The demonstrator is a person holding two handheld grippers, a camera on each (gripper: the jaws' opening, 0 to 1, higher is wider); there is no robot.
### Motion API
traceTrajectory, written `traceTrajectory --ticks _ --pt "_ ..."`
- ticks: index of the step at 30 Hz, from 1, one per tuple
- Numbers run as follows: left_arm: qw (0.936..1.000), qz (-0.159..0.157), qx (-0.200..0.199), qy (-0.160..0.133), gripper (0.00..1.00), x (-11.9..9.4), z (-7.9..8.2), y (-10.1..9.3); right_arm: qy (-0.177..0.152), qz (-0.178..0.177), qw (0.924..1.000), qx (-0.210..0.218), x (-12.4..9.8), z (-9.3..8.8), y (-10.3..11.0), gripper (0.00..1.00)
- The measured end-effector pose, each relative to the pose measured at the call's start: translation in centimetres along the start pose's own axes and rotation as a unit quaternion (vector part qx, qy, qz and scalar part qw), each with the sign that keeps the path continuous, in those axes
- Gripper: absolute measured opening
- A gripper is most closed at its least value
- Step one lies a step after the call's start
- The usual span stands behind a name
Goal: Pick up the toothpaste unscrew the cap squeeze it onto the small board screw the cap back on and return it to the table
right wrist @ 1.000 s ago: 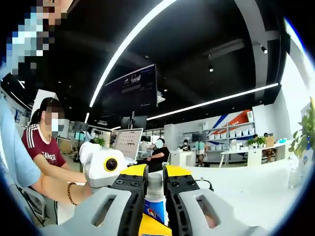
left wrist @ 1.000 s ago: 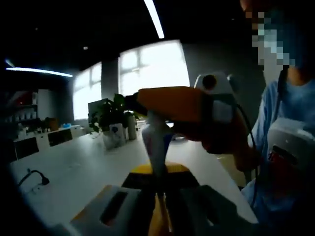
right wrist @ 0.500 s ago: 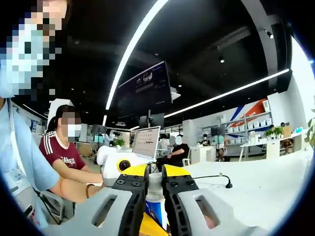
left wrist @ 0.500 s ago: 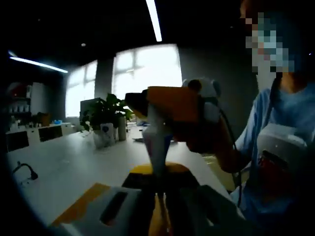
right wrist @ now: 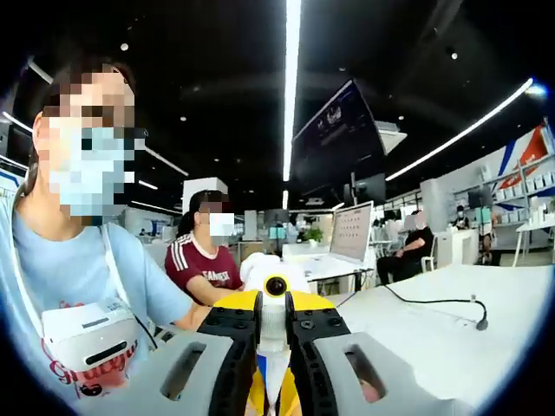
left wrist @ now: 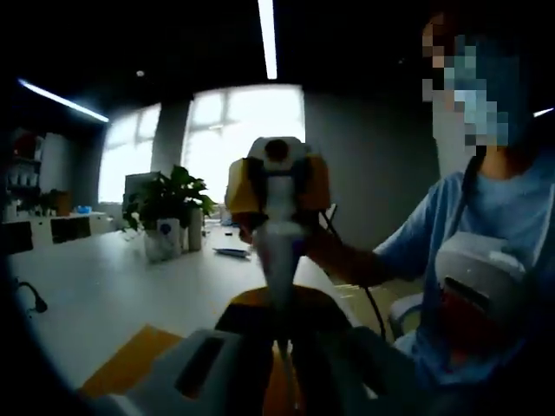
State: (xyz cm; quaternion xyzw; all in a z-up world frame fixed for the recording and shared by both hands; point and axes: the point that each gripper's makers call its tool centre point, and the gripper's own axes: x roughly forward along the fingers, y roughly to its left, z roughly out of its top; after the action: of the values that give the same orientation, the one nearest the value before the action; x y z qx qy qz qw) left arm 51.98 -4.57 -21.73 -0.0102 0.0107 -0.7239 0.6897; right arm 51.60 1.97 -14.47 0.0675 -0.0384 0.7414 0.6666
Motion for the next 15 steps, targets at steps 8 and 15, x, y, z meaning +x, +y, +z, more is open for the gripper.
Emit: traceTrajectory --ticks 8,15 --pt "0.9996 -0.021 0.007 0.016 0.03 0.6 -0.6 -1.3 -0.013 0.064 0.9976 -0.023 -0.7 -0.4 1.7 0.10" --pt "0.9993 -0.021 0.018 0.024 0.03 0.8 -0.6 -1.5 -0.023 0.054 0.9977 -0.034 -1.1 -0.1 2.0 0.10"
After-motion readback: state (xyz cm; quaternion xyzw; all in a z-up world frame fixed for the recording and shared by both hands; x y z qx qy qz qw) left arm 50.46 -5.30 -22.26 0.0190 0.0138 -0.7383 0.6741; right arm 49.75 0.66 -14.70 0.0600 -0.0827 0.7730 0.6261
